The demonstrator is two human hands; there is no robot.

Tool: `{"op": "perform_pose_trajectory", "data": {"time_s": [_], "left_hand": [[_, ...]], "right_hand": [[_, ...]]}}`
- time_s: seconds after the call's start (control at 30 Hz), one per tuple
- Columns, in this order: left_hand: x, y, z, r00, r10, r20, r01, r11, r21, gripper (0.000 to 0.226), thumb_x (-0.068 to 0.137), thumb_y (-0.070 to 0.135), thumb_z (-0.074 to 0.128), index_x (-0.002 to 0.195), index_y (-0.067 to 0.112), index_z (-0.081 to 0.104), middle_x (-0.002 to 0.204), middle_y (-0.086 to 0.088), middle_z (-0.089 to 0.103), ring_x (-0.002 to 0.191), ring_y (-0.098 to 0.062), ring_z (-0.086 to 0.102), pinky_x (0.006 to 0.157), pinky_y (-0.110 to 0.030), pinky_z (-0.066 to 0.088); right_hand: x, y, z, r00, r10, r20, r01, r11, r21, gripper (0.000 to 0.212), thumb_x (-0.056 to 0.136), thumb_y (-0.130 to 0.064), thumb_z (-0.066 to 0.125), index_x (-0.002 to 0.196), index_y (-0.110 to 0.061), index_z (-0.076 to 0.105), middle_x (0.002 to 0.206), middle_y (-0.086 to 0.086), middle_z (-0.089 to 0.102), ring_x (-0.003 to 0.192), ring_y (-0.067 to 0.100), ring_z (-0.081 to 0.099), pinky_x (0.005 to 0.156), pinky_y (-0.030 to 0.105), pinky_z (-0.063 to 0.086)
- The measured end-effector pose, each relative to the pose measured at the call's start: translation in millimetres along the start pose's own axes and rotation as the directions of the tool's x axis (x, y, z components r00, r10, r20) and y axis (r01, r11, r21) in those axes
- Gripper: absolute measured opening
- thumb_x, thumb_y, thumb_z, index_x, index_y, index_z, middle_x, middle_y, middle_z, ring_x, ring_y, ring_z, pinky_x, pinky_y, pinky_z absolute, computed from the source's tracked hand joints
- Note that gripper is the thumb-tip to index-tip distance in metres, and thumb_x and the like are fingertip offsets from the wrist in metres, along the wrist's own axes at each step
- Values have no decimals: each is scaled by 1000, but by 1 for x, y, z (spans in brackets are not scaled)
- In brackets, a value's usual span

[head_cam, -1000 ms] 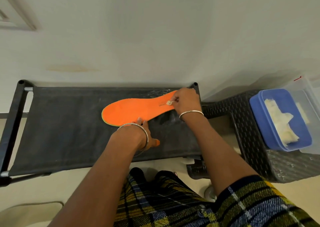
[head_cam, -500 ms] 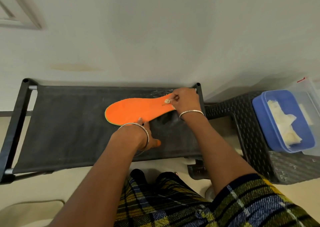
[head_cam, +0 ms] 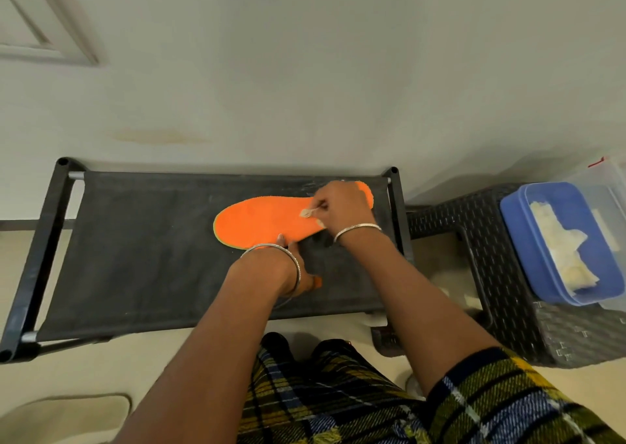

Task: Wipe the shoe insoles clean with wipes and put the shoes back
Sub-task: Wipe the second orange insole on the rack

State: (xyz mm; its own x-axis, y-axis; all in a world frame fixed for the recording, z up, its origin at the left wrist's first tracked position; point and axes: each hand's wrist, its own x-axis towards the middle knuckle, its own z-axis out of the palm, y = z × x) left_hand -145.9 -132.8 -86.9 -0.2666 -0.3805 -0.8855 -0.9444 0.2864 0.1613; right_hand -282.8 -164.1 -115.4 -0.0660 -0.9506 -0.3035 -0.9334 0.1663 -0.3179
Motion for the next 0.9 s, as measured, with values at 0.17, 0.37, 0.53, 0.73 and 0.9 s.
{"op": "perform_pose_trajectory", "data": {"time_s": [0.17,0.37,0.53,0.73,0.9], "left_hand": [[-3,-2,-2,1000,8,5,-8,1000,20,88,97,59,38,154,15,-12,161,-6,-18,149,-31,5,120,-48,15],[-1,2,-1,1000,2,-21,-2,1000,-17,89,97,54,43,154,14,-12,160,-10,-18,149,-32,3,120,-45,13],[-4,3,-1,1000,0,-18,0,1000,-8,88,98,54,41,154,13,-13,160,-10,-18,149,-32,3,118,-45,14],[-3,-2,-2,1000,7,8,-7,1000,-1,87,96,59,38,154,16,-11,161,-6,-17,149,-32,6,119,-49,16],[-3,4,-2,1000,-9,-10,9,1000,-2,87,97,55,40,154,14,-12,161,-9,-18,149,-33,6,119,-46,15]], "right_hand": [[-5,35,-14,966,198,-164,-201,980,-4,20,91,-18,66,106,-17,78,112,5,73,108,27,64,90,31,48],[-2,-23,14,998,-50,-43,51,999,7,24,90,-12,60,105,-16,77,112,5,71,108,26,61,86,32,44],[1,-10,8,998,-65,-11,65,997,35,17,90,-18,66,101,-18,79,107,3,74,104,23,65,89,34,48],[-3,39,-13,951,217,-219,-210,976,56,16,88,-12,67,99,-15,78,103,7,74,102,28,66,90,33,50],[3,-4,5,995,51,-86,-48,998,36,21,89,-12,62,103,-16,77,109,6,72,106,27,64,90,35,50]]}}
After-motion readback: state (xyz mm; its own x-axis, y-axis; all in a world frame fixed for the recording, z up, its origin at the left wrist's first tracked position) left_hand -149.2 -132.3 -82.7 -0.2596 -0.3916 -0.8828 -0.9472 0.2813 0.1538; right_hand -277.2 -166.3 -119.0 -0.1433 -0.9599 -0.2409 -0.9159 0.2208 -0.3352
